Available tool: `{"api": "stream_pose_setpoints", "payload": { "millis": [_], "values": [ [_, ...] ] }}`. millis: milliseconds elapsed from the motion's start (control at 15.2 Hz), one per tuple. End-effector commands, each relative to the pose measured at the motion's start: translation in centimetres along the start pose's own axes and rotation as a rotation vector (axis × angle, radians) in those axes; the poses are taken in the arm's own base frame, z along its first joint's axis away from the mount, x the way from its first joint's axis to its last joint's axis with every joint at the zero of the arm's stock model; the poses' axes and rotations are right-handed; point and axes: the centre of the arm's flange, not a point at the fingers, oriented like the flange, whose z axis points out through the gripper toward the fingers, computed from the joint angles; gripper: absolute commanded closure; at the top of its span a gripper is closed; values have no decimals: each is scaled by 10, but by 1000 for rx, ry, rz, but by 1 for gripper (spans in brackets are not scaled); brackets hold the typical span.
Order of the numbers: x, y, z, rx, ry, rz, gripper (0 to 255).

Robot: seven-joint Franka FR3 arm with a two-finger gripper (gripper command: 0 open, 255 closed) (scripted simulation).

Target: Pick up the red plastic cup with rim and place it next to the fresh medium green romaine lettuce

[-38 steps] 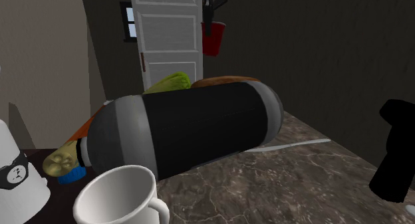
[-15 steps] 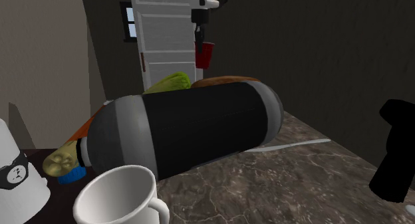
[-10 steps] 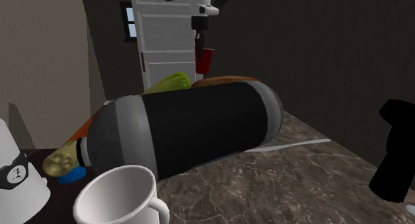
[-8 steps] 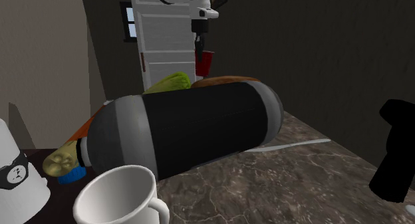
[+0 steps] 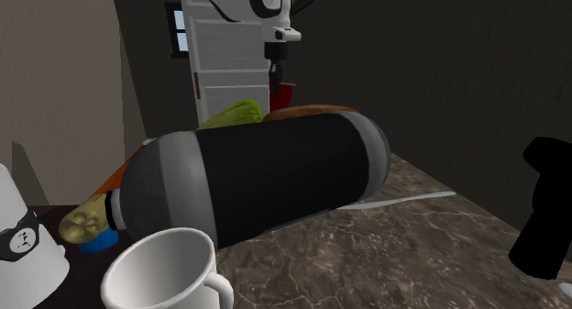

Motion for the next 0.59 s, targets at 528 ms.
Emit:
{"api": "stream_pose_setpoints", "payload": {
  "millis": [528],
  "values": [
    [1,4,49,1,0,0,255]
  ]
}}
